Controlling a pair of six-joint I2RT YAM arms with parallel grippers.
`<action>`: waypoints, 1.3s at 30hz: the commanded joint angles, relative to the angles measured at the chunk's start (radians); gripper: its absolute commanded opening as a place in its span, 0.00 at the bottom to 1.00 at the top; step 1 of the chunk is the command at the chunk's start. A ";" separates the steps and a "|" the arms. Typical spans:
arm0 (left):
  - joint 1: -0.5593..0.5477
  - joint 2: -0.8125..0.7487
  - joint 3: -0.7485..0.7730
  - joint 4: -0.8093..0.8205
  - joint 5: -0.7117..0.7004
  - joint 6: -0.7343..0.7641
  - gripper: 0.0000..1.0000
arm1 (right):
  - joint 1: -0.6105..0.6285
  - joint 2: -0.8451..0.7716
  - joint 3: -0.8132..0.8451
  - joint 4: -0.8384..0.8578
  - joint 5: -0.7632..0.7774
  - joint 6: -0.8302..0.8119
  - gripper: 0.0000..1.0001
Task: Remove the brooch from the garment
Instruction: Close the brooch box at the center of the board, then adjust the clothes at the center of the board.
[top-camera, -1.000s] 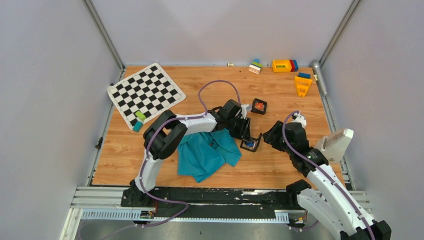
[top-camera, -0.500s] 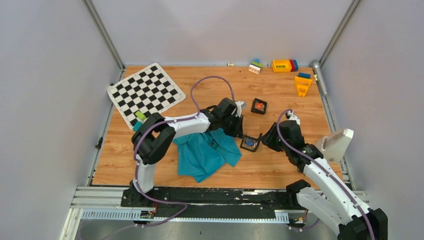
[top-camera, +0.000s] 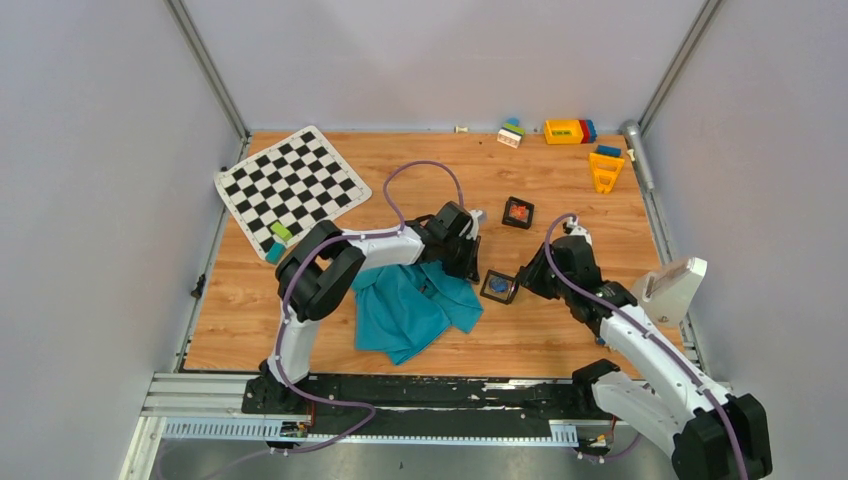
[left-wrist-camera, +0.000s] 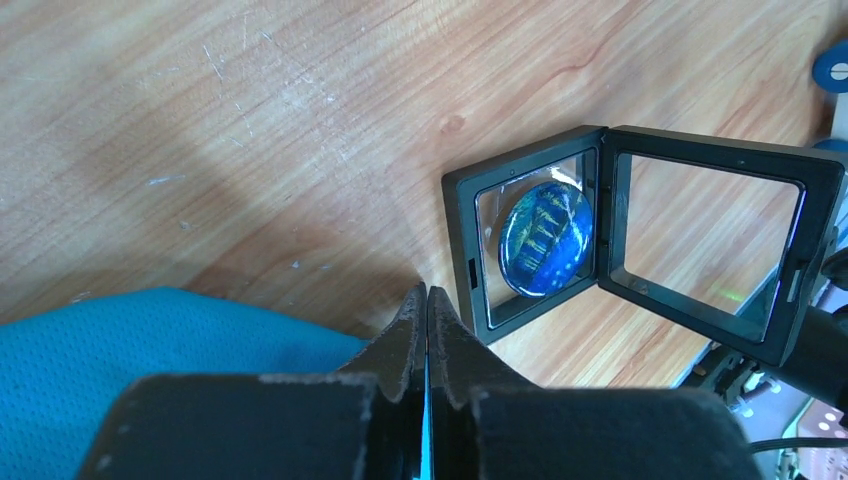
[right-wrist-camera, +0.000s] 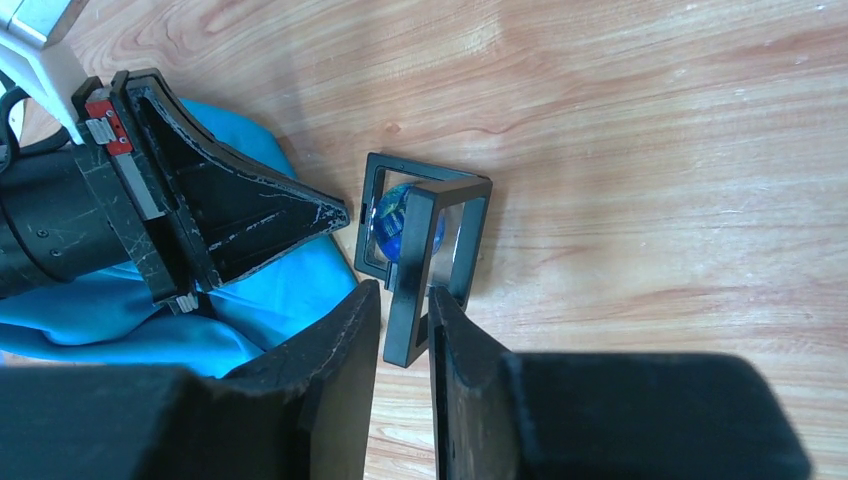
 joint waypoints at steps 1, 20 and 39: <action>0.005 0.033 0.024 0.019 0.013 0.001 0.00 | -0.003 0.020 0.006 0.062 -0.021 0.008 0.24; 0.005 0.064 0.042 0.070 0.084 -0.012 0.00 | -0.003 0.262 0.063 0.205 -0.156 0.019 0.08; 0.051 -0.444 -0.173 -0.160 -0.123 0.108 0.00 | -0.002 0.262 0.181 0.130 -0.196 -0.195 0.25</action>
